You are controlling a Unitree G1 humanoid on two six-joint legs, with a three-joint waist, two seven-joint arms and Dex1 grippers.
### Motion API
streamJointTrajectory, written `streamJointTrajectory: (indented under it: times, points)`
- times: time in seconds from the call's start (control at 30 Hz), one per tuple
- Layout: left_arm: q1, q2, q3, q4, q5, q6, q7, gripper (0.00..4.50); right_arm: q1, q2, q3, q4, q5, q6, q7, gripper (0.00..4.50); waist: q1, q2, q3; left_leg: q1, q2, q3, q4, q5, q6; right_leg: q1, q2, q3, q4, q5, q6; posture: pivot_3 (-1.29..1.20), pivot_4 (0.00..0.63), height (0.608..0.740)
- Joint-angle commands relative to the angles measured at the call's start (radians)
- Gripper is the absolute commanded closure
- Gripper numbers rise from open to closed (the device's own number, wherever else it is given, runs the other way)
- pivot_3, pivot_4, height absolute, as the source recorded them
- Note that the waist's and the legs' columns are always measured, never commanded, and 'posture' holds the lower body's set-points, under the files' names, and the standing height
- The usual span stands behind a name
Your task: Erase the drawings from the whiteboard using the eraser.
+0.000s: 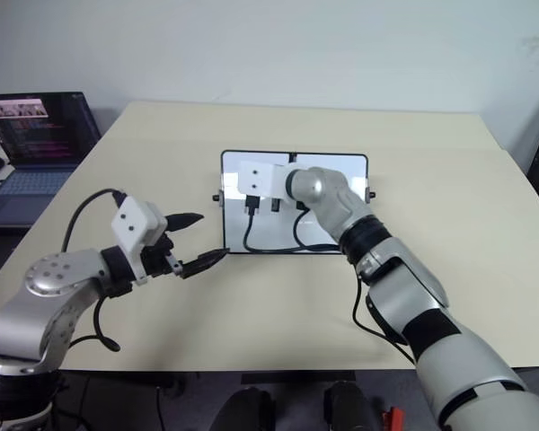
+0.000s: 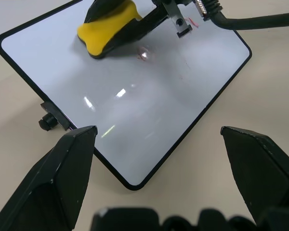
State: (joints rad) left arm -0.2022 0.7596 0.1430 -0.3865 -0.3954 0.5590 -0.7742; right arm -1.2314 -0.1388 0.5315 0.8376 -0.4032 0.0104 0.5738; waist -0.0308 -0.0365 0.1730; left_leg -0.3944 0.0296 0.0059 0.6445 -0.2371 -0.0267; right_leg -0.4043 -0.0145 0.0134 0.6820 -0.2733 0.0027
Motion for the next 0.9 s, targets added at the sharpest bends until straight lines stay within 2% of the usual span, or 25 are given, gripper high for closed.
streamJointTrajectory:
  times: [0.03, 0.13, 0.3, 0.4, 0.47, 0.67, 0.83, 0.9]
  points:
    - [-0.010, 0.000, 0.009, -0.018, -0.001, -0.020, 0.005, 0.00, 0.070, -0.026, 0.040, -0.001, -0.026, 0.037, 0.132, 3.42, 0.000, 0.000, 0.000, 0.000, 0.000, 0.000, 0.000, 0.000, 0.000, 0.000, 0.000, 0.000, 0.000, 0.000, 0.000, 0.00, 0.150, 0.740]
    - [-0.007, -0.001, 0.010, -0.020, -0.003, -0.019, 0.004, 0.00, 0.107, -0.038, 0.051, -0.053, -0.031, 0.050, 0.207, 3.42, 0.000, 0.000, 0.000, 0.000, 0.000, -0.001, -0.001, 0.000, 0.000, 0.000, 0.000, -0.001, 0.000, 0.000, 0.000, 0.00, 0.150, 0.740]
    - [-0.009, 0.000, 0.012, -0.018, -0.001, -0.021, 0.004, 0.00, 0.089, -0.022, 0.001, -0.052, -0.027, 0.036, 0.115, 3.42, 0.001, 0.000, 0.000, 0.001, 0.000, -0.001, 0.000, 0.001, 0.001, 0.001, 0.000, -0.001, 0.001, 0.001, 0.000, 0.00, 0.150, 0.740]
    - [-0.013, 0.003, 0.017, -0.009, 0.000, -0.029, 0.001, 0.00, 0.091, 0.003, -0.095, -0.095, 0.071, 0.074, 0.111, 3.42, 0.001, 0.000, 0.000, 0.001, 0.001, -0.001, 0.000, 0.001, 0.001, 0.001, 0.001, -0.001, 0.001, 0.001, 0.000, 0.00, 0.150, 0.740]
    - [-0.016, 0.003, 0.018, 0.000, 0.002, -0.038, -0.002, 0.00, 0.122, 0.010, -0.170, -0.184, 0.156, 0.138, 0.145, 3.42, 0.003, 0.000, 0.000, -0.001, 0.001, -0.001, 0.000, 0.001, 0.001, 0.000, 0.001, -0.001, 0.000, 0.001, 0.000, 0.00, 0.150, 0.740]
    - [-0.018, -0.005, 0.008, 0.010, 0.001, -0.068, -0.008, 0.00, 0.212, 0.007, -0.290, -0.452, 0.304, 0.347, 0.200, 3.43, 0.001, 0.001, 0.001, -0.006, 0.001, -0.002, -0.001, -0.001, 0.000, -0.004, 0.000, -0.002, -0.002, 0.000, 0.000, 0.00, 0.150, 0.740]
    - [-0.019, -0.013, 0.012, 0.025, 0.005, -0.108, -0.008, 0.00, 0.351, -0.048, -0.399, -0.817, 0.446, 0.579, 0.210, 3.43, 0.002, 0.001, 0.001, -0.008, 0.001, -0.002, -0.003, -0.003, -0.003, -0.005, 0.000, -0.003, -0.003, -0.003, 0.001, 0.00, 0.150, 0.740]
    - [-0.007, -0.016, 0.014, 0.022, 0.001, -0.120, -0.011, 0.00, 0.446, -0.115, -0.420, -0.943, 0.463, 0.629, 0.213, 3.43, 0.002, 0.001, 0.001, -0.008, 0.000, -0.002, -0.003, -0.004, -0.003, -0.005, -0.001, -0.003, -0.003, -0.004, 0.002, 0.00, 0.150, 0.740]
